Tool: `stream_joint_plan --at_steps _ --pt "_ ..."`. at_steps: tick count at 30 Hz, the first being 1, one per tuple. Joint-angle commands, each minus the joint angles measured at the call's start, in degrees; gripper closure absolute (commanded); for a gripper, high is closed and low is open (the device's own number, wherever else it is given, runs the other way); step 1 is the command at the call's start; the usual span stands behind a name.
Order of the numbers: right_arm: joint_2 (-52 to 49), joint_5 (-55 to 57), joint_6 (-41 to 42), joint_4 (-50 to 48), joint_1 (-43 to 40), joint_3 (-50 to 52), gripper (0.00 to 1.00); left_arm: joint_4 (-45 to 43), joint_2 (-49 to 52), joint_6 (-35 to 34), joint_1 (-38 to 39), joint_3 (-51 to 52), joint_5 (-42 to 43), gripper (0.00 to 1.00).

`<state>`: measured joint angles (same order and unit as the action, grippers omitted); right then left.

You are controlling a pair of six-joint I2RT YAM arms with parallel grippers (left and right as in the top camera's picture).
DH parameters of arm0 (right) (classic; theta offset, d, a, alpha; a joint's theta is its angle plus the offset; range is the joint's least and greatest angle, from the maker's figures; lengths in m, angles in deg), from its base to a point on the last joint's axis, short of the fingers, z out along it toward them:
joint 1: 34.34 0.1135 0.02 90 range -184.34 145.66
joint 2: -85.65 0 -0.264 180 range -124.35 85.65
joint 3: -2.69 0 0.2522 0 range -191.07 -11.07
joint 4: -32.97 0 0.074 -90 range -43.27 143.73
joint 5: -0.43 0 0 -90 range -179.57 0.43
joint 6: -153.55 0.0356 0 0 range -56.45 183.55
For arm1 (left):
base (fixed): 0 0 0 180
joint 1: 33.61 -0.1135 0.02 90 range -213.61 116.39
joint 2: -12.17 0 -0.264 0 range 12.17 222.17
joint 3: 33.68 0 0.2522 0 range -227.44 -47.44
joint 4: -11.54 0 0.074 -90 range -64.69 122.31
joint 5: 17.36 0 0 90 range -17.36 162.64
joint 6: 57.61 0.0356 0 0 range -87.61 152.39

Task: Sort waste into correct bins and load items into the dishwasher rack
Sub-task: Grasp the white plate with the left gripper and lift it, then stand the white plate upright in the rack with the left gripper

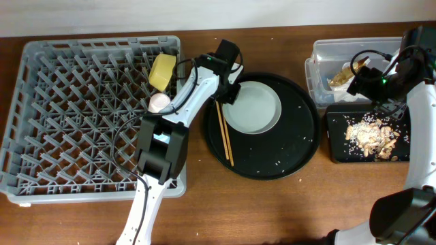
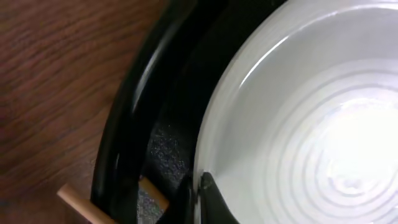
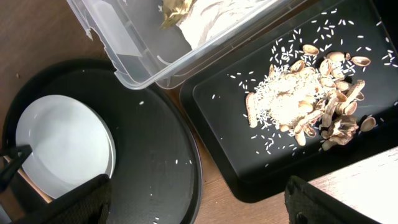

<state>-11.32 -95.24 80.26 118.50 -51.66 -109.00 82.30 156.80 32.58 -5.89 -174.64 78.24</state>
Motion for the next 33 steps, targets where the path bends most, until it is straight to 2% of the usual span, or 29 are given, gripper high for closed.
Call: stream_joint_plan --at_steps 1,5,9,12,13,14,15,16,21,23,28,31,33 --pt "-0.17 0.09 0.02 0.02 0.07 0.26 0.10 0.66 1.49 0.46 0.39 -0.57 -0.37 0.99" --pt "-0.17 0.09 0.02 0.00 0.04 0.26 0.10 5.99 1.49 0.52 0.37 -9.55 2.32 0.99" --pt "-0.17 0.09 0.04 -0.33 0.04 0.26 0.10 17.20 1.49 0.55 0.35 -27.06 2.32 0.99" --pt "-0.17 0.07 0.04 -0.59 0.04 0.26 0.10 25.40 1.49 1.16 -0.90 -43.89 1.25 0.99" --pt "-0.17 0.07 0.04 -0.63 0.04 0.26 0.10 28.81 1.49 1.20 -1.99 -50.64 -3.54 0.99" --pt "-0.17 0.07 0.04 -0.68 0.07 0.26 0.10 30.21 0.39 1.53 -2.93 -52.63 -10.71 0.99" --pt "-0.17 0.07 0.04 -0.87 0.07 0.26 0.10 30.91 -1.11 1.84 -3.72 -52.52 -16.31 0.99" --pt "-0.17 0.07 0.04 -1.11 0.04 0.26 0.10 32.35 -3.87 1.84 -5.44 -52.57 -26.88 0.99" --pt "-0.17 0.04 0.04 -1.27 0.04 0.26 0.10 35.93 -6.78 1.84 -10.49 -52.57 -53.42 0.99" --pt "-0.17 0.04 0.04 -1.27 0.07 0.26 0.10 34.56 -6.78 2.32 -12.59 -52.57 -55.93 1.00" --pt "-0.17 0.07 0.04 -1.68 0.07 0.26 0.09 31.36 -6.78 5.97 -20.59 -52.52 -55.98 1.00" --pt "-0.17 0.07 0.04 -1.70 0.07 0.26 0.09 31.23 -6.73 5.90 -23.19 -51.10 -50.31 1.00" --pt "-0.17 0.07 0.04 -1.68 0.07 0.26 0.10 29.94 -6.71 5.92 -23.78 -47.67 -49.42 1.00"
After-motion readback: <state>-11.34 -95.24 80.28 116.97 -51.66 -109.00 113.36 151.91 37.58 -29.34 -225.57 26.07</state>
